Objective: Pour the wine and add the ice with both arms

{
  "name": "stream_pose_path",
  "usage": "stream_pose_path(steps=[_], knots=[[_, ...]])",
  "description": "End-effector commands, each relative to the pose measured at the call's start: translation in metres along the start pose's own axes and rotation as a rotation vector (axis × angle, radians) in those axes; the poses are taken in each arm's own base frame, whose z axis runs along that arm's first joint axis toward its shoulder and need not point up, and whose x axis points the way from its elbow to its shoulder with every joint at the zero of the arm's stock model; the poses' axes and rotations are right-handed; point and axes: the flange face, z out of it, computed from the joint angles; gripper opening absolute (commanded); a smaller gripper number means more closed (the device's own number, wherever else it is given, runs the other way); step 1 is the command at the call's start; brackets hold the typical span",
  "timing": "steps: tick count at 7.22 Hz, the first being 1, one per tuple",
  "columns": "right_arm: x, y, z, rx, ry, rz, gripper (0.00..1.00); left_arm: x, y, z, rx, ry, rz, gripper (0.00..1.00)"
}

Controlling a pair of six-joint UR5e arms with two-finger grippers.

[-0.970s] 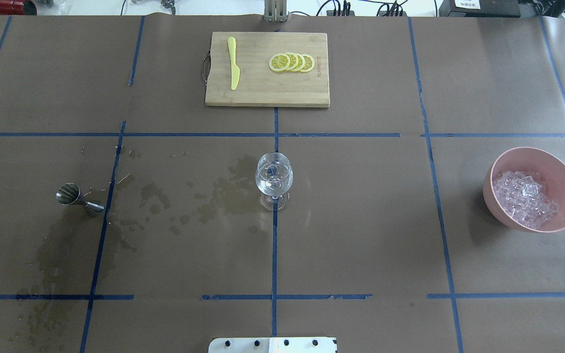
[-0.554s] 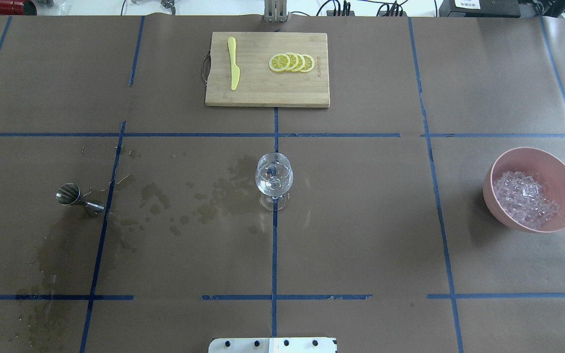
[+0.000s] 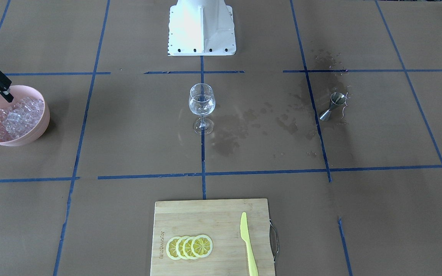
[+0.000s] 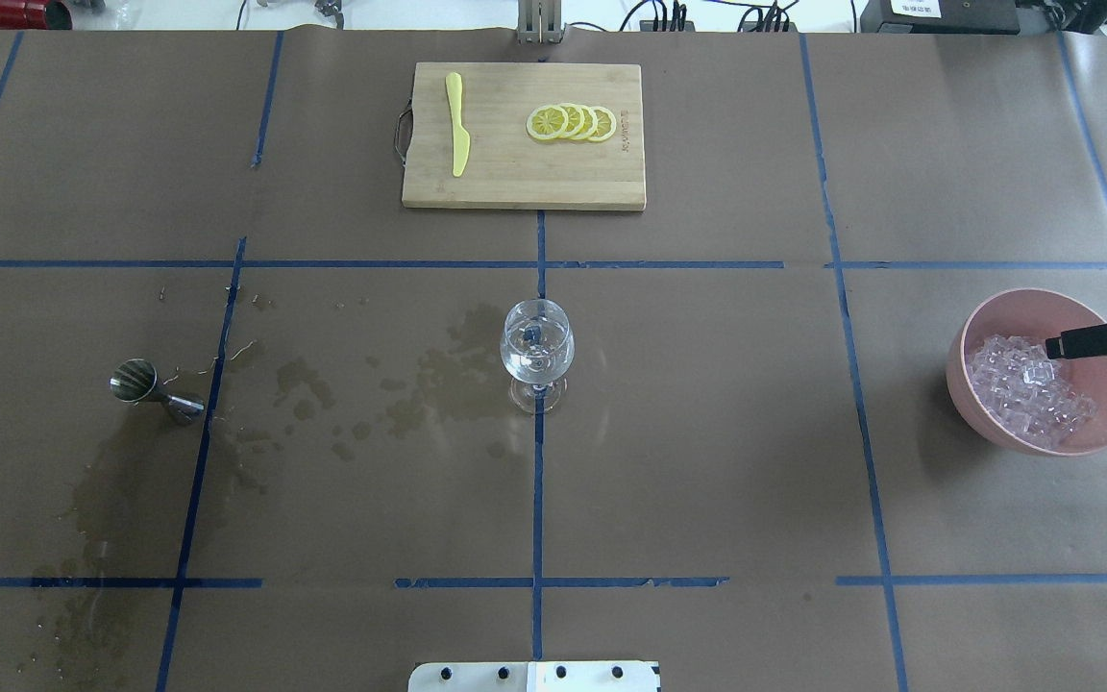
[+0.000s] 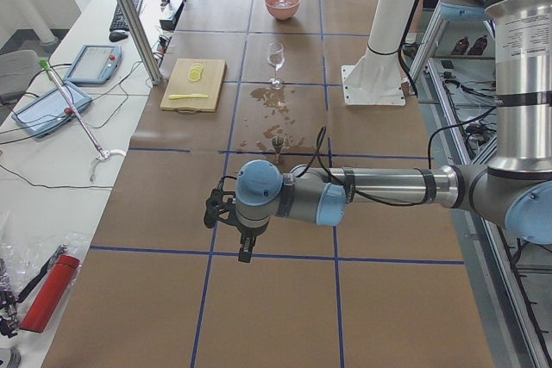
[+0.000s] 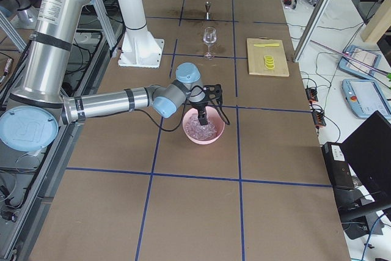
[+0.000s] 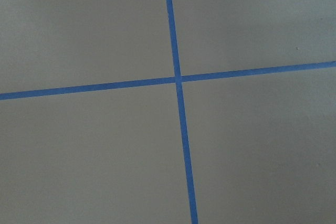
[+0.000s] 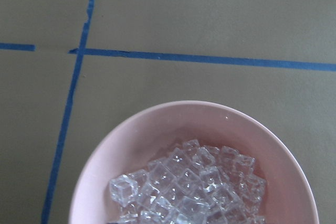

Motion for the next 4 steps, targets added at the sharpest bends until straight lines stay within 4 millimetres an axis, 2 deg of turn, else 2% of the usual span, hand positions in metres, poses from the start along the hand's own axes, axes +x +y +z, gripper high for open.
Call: stream_pose_path(steps=[1,2,4], knots=[[0.005,0.015,0.034,-0.014,0.084,-0.006,0.64,0.0,0.003,0.0,0.01,0.0,0.012,1.0],[-0.002,0.019,0.042,-0.012,0.09,0.017,0.64,-0.002,0.006,0.001,0.007,0.0,0.008,1.0],[-0.016,0.015,0.046,-0.01,0.07,0.01,0.63,-0.001,0.006,0.002,0.007,0.0,0.012,1.0]])
